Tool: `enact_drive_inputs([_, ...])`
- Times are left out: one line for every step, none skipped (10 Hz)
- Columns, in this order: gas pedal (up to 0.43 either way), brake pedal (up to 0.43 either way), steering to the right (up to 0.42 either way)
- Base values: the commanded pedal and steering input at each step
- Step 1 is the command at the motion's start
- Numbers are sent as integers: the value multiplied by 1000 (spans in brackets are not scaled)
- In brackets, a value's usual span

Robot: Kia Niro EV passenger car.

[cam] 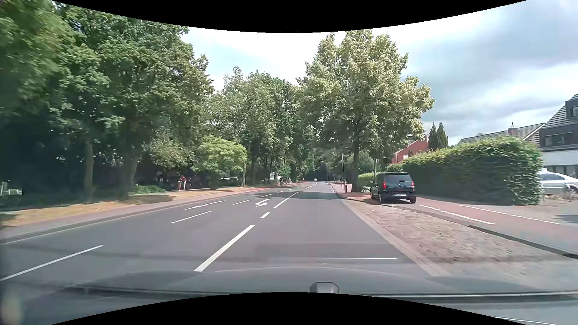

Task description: Follow the waypoints while adhering to traffic rules and regulations

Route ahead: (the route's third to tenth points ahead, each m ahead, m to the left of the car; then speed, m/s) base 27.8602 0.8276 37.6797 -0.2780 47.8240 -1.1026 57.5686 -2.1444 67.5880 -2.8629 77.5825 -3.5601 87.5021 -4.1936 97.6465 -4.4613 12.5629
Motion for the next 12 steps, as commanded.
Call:
enact_drive_inputs([157, 18, 12])
enact_drive_inputs([157, 18, 12])
enact_drive_inputs([150, 18, 12])
enact_drive_inputs([150, 18, 12])
enact_drive_inputs([150, 18, 12])
enact_drive_inputs([150, 18, 12])
enact_drive_inputs([150, 18, 12])
enact_drive_inputs([150, 18, 12])
enact_drive_inputs([150, 18, 13])
enact_drive_inputs([150, 18, 13])
enact_drive_inputs([150, 18, 13])
enact_drive_inputs([150, 18, 13])
